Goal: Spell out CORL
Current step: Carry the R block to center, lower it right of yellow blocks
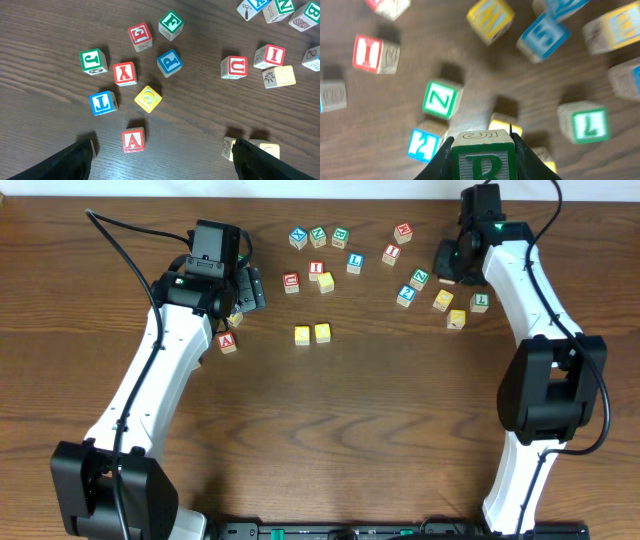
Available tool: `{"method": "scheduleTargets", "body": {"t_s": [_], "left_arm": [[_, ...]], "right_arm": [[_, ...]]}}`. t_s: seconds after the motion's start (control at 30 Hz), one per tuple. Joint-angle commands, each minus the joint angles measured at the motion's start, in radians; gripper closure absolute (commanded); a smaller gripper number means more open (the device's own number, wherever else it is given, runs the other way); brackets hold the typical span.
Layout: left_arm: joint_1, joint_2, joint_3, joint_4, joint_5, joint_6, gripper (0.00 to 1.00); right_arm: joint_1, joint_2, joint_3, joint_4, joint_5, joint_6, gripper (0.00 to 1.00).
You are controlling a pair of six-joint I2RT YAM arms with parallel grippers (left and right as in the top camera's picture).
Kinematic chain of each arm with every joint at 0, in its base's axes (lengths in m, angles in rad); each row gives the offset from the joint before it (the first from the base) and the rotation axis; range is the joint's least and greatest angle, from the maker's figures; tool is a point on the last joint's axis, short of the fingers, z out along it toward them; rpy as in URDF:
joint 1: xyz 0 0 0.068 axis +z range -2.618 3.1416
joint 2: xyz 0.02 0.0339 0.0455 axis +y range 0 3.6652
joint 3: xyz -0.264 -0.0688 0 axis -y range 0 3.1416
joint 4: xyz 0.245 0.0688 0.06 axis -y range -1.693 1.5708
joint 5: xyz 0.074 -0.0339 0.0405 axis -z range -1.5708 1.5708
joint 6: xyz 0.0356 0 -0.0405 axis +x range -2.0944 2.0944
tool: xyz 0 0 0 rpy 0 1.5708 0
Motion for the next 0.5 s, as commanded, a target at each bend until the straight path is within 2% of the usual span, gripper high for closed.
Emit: {"method": "scheduleTargets", "body": {"t_s": [0.0, 0.47], "left_arm": [[0.002, 0.011, -0.002, 0.0, -0.002, -0.006, 0.12], [0.003, 0.011, -0.002, -0.002, -0.002, -0.006, 0.11]], "right_arm": [[0.039, -0.013, -0.002, -0.035, -0.061, -0.031, 0.76], [0.2, -0.013, -0.01, -0.177, -0.061, -0.035, 0.77]]}}
